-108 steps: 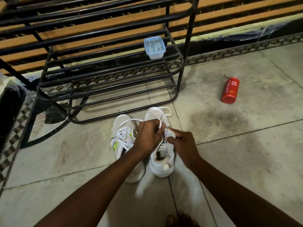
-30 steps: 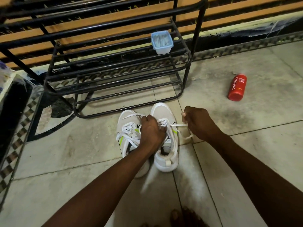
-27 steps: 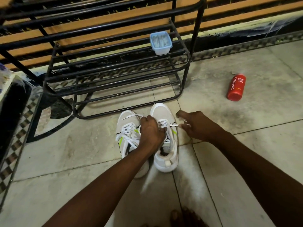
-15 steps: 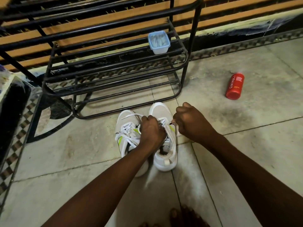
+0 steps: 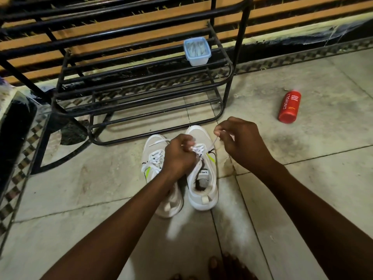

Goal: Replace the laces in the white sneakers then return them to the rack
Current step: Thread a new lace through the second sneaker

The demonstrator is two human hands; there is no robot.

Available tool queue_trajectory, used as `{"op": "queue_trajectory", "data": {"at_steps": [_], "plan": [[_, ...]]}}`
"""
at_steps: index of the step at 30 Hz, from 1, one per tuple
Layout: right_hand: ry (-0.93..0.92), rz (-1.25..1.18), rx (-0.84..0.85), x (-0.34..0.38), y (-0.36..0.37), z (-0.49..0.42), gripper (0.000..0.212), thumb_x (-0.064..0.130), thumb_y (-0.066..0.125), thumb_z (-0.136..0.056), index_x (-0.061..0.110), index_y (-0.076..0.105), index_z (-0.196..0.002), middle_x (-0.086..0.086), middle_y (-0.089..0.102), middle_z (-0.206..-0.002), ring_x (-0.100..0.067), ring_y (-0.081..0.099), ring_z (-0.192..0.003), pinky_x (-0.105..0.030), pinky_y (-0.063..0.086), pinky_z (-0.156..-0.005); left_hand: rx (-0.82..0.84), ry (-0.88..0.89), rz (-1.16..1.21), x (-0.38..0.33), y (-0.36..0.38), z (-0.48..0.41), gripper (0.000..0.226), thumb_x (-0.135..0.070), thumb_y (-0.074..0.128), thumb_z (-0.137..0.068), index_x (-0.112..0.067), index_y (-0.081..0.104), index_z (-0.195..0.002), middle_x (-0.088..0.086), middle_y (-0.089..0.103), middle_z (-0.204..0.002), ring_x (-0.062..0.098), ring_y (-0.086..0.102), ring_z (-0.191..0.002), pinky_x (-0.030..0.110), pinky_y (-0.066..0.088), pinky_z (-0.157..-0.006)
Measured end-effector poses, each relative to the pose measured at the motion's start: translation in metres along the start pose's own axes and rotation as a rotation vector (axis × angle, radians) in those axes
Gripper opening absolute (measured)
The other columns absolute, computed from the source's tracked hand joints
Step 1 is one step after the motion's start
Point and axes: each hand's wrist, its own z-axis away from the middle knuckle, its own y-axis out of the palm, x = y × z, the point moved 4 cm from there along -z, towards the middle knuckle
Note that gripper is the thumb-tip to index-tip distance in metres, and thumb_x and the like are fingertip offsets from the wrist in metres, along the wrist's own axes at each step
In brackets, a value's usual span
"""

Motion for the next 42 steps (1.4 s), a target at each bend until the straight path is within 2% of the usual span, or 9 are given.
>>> {"op": "queue_trajectory", "data": {"at_steps": [2, 6, 12, 18, 23, 29, 35, 39, 42], "plan": [[0.015, -0.09, -0.081, 0.004, -0.004, -0.003, 0.009, 0.007, 0.066, -0.092, 0.011, 0.073, -0.089, 0.0, 0.068, -0.083, -0.02, 0.067, -0.072, -0.038, 0.054, -0.073, 0.172, 0.108, 0.111, -0.015, 0.002, 0.0, 0.047, 0.024, 0.068, -0.076, -0.002, 0.066, -0.116, 0.012, 0.075, -0.104, 0.012, 0.069, -0.089, 0.024, 0.056, -0.082], [0.076, -0.244, -0.185, 0.003, -0.006, -0.007, 0.01, 0.016, 0.061, -0.094, 0.016, 0.07, -0.089, 0.005, 0.066, -0.081, -0.016, 0.065, -0.067, -0.047, 0.054, -0.066, 0.363, 0.154, 0.244, -0.045, 0.002, -0.003, 0.042, 0.006, 0.081, -0.081, 0.0, 0.07, -0.12, 0.016, 0.069, -0.089, 0.022, 0.066, -0.079, 0.031, 0.056, -0.075], [0.157, -0.234, -0.186, -0.015, 0.005, 0.014, 0.011, 0.017, 0.062, -0.096, 0.015, 0.073, -0.094, 0.001, 0.07, -0.083, -0.016, 0.067, -0.076, -0.045, 0.054, -0.072, 0.259, -0.013, 0.4, -0.051, -0.005, -0.016, 0.007, -0.014, 0.076, -0.091, -0.008, 0.076, -0.092, 0.014, 0.074, -0.092, 0.027, 0.066, -0.088, 0.039, 0.05, -0.082], [0.13, -0.055, -0.049, -0.042, 0.021, 0.046, 0.014, 0.006, 0.061, -0.097, 0.007, 0.073, -0.09, -0.004, 0.06, -0.074, -0.022, 0.06, -0.067, -0.033, 0.046, -0.065, 0.178, -0.185, 0.596, -0.038, -0.014, -0.025, 0.004, -0.017, 0.069, -0.095, -0.018, 0.07, -0.092, 0.0, 0.069, -0.094, 0.013, 0.06, -0.082, 0.029, 0.042, -0.068], [0.184, 0.094, 0.132, -0.073, 0.037, 0.075, 0.014, 0.005, 0.058, -0.096, 0.003, 0.071, -0.095, -0.012, 0.059, -0.079, -0.034, 0.06, -0.072, -0.042, 0.049, -0.066, 0.062, -0.276, 0.716, -0.027, -0.019, -0.03, 0.005, -0.011, 0.064, -0.097, -0.012, 0.069, -0.095, 0.003, 0.061, -0.083, 0.012, 0.045, -0.063, 0.029, 0.026, -0.057], [0.274, 0.136, 0.112, -0.094, 0.039, 0.097, 0.01, 0.004, 0.062, -0.093, 0.006, 0.072, -0.091, -0.01, 0.059, -0.079, -0.033, 0.061, -0.07, -0.041, 0.05, -0.063, -0.027, -0.349, 0.806, -0.016, -0.022, -0.033, 0.008, -0.005, 0.065, -0.096, -0.003, 0.071, -0.101, 0.004, 0.065, -0.072, 0.012, 0.047, -0.059, 0.027, 0.033, -0.056], [0.288, 0.16, 0.04, -0.087, 0.039, 0.098, 0.011, -0.002, 0.075, -0.079, 0.006, 0.079, -0.085, -0.011, 0.056, -0.085, -0.035, 0.054, -0.082, -0.043, 0.048, -0.069, 0.05, -0.25, 0.7, -0.026, -0.018, -0.032, 0.012, -0.006, 0.064, -0.098, -0.001, 0.071, -0.107, 0.006, 0.07, -0.08, 0.015, 0.06, -0.071, 0.025, 0.042, -0.062], [0.454, -0.177, 0.004, -0.079, 0.047, 0.091, 0.003, 0.01, 0.079, -0.085, 0.009, 0.079, -0.087, 0.0, 0.065, -0.072, -0.013, 0.062, -0.07, -0.024, 0.044, -0.068, 0.121, -0.154, 0.399, -0.032, -0.011, -0.024, 0.031, -0.007, 0.066, -0.098, 0.001, 0.064, -0.128, 0.017, 0.075, -0.114, 0.021, 0.071, -0.094, 0.023, 0.056, -0.068], [0.603, -0.575, -0.012, -0.073, 0.057, 0.085, 0.01, 0.011, 0.078, -0.085, 0.007, 0.075, -0.077, -0.006, 0.067, -0.064, -0.008, 0.056, -0.061, -0.023, 0.044, -0.063, 0.093, -0.112, 0.179, -0.027, -0.01, -0.011, 0.039, -0.008, 0.07, -0.096, -0.005, 0.06, -0.133, 0.009, 0.072, -0.116, 0.023, 0.072, -0.102, 0.03, 0.059, -0.08]]}}
